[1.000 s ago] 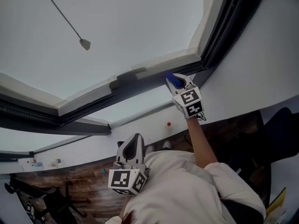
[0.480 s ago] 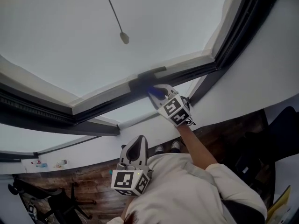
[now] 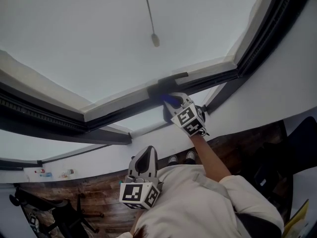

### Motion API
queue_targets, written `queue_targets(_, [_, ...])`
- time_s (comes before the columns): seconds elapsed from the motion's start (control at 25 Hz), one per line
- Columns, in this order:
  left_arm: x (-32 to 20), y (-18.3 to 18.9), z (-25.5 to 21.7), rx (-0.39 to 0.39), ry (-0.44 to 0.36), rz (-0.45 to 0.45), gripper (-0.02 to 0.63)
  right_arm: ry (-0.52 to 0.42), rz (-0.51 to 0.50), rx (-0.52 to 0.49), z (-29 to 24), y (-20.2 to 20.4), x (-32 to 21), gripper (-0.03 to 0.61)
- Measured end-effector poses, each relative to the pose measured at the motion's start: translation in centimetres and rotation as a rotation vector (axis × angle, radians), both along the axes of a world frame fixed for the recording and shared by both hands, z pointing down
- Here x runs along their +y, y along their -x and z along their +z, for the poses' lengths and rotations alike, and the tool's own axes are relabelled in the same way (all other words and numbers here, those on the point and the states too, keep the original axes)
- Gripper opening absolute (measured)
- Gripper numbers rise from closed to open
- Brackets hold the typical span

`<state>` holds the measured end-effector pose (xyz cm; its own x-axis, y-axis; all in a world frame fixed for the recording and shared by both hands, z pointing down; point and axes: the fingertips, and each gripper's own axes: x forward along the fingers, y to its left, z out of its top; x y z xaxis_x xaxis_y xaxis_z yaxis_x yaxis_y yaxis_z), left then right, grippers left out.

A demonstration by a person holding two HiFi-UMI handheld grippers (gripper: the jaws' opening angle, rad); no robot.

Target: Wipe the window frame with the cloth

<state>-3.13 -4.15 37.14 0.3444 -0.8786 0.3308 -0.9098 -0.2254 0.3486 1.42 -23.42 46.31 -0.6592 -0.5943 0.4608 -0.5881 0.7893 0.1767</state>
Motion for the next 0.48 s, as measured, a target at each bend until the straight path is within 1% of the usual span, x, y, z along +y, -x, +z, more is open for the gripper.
queue_targets(0.28, [-0.8, -0.6, 0.0, 0.01, -0.005, 0.034, 0.005, -0.034, -0.025, 0.026, -0.1, 0.2, 0.0, 0.045])
queue_targets(0.48, [-1.3, -0.7, -0.2, 0.01, -0.014, 0.042, 0.005, -0.022, -0.032, 0.016, 0.0, 0.0, 0.0, 0.044])
